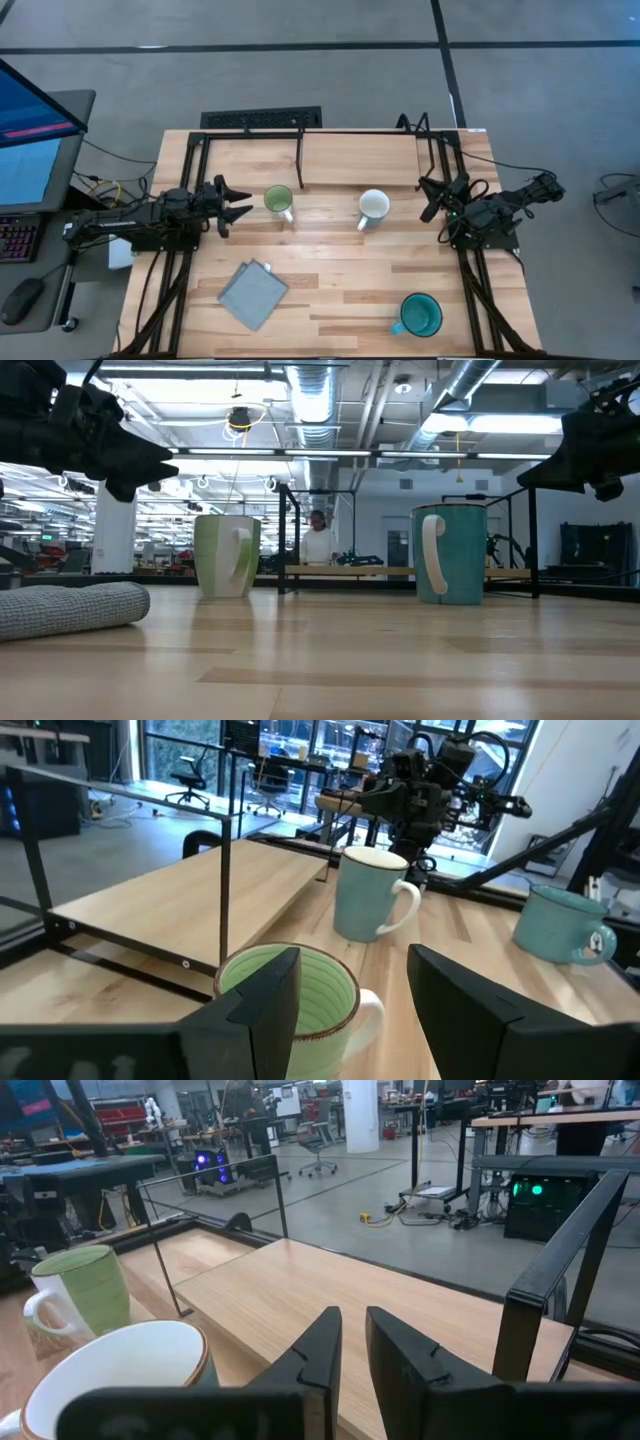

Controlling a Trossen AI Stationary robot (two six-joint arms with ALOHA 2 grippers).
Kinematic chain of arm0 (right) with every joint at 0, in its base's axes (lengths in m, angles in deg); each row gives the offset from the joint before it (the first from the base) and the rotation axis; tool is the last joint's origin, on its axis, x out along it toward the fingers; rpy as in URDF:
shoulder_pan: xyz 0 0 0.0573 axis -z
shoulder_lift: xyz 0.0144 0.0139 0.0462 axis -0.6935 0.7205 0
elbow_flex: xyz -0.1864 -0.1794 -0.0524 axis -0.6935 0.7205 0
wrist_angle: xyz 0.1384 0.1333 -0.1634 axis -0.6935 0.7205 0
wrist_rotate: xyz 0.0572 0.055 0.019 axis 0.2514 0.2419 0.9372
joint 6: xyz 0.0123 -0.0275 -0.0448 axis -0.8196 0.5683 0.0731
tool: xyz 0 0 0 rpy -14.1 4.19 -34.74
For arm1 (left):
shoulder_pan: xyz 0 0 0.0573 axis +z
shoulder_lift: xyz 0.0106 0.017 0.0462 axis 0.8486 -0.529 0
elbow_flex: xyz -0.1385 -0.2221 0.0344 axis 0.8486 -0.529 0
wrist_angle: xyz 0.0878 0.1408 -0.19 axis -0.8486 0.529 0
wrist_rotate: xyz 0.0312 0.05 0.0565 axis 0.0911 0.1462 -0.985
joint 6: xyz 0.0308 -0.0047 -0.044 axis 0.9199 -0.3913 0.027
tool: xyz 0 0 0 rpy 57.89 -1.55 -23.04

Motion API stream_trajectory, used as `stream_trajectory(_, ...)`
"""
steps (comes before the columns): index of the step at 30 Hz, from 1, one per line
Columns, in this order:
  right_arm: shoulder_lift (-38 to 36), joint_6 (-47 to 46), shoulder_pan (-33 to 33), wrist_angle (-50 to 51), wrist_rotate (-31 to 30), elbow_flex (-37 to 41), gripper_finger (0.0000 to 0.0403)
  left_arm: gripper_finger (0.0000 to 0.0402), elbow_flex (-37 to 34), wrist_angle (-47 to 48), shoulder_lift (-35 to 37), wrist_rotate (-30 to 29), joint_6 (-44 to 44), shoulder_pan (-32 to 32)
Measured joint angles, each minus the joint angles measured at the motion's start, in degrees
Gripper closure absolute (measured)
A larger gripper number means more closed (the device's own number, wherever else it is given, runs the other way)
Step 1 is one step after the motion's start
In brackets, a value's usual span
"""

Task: Stack small to large cups/mugs on shelf
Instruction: Put the light blue mug on the shelf

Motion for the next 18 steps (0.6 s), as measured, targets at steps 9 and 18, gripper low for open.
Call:
stream_trajectory(9, -0.01, -0.01, 0.01, 0.01, 0.02, 0.02, 0.0329, 0.0225, -0.02, -0.46, 0.00, -0.09, -3.85, 0.00)
stream_trajectory(18, 0.00, 15.73, 0.00, 0.02, -0.20, 0.00, 0.0329, 0.0225, -0.01, -0.54, -0.01, -0.09, -11.97, 0.00)
